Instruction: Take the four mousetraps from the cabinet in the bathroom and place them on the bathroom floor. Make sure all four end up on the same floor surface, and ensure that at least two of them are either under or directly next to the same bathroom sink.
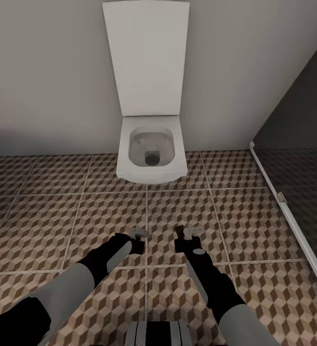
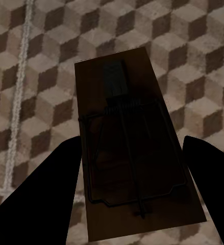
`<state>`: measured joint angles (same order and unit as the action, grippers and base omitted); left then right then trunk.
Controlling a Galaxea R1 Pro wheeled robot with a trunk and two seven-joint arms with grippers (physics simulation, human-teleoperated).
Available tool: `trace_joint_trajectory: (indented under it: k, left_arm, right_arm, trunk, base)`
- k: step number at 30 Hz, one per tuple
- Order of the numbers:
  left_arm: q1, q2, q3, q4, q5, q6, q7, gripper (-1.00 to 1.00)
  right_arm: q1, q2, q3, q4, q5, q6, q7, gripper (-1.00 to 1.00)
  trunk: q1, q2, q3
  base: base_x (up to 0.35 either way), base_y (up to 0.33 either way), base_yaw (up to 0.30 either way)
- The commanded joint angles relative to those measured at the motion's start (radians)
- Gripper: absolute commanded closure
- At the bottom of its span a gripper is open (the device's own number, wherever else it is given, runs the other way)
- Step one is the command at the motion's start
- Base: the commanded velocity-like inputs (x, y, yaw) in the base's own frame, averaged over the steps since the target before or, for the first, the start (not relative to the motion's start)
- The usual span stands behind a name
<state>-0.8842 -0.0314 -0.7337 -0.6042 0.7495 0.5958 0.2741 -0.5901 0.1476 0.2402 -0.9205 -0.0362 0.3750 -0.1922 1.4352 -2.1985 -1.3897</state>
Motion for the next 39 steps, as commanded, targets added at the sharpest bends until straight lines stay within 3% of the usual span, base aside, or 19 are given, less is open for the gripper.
trace_joint_trajectory:
  k: [1,5,14,23,39]
  left_arm:
    - [-0.001,0.001,-0.005,-0.002,0.007,0.003,0.008,1.0]
    - [-0.001,0.002,-0.004,-0.004,0.007,0.003,0.008,1.0]
    - [-0.001,0.039,-0.004,-0.042,0.007,0.003,0.008,1.0]
    - [-0.001,0.046,-0.004,-0.049,0.007,0.003,0.008,1.0]
    - [-0.001,0.046,-0.006,-0.05,0.008,0.003,0.008,1.0]
  right_arm:
    - [0.0,0.0,0.003,-0.001,-0.004,0.005,-0.007,1.0]
    - [0.0,0.0,0.005,-0.001,-0.004,0.005,-0.007,1.0]
    - [-0.001,-0.002,0.005,-0.002,-0.004,0.005,-0.007,1.0]
    - [0.0,-0.003,0.004,-0.003,-0.003,0.005,-0.007,1.0]
    - [0.0,-0.005,0.005,-0.003,-0.002,0.005,-0.007,1.0]
  trunk:
    - [0.004,-0.008,-0.005]
    - [0.019,-0.036,-0.024]
    - [0.054,-0.099,-0.067]
    - [0.088,-0.162,-0.109]
    - [0.088,-0.162,-0.121]
  base:
    - [0.0,0.0,0.0]
    - [0.0,0.0,0.0]
    - [0.0,0.0,0.0]
    - [0.0,0.0,0.0]
    - [0.0,0.0,0.0]
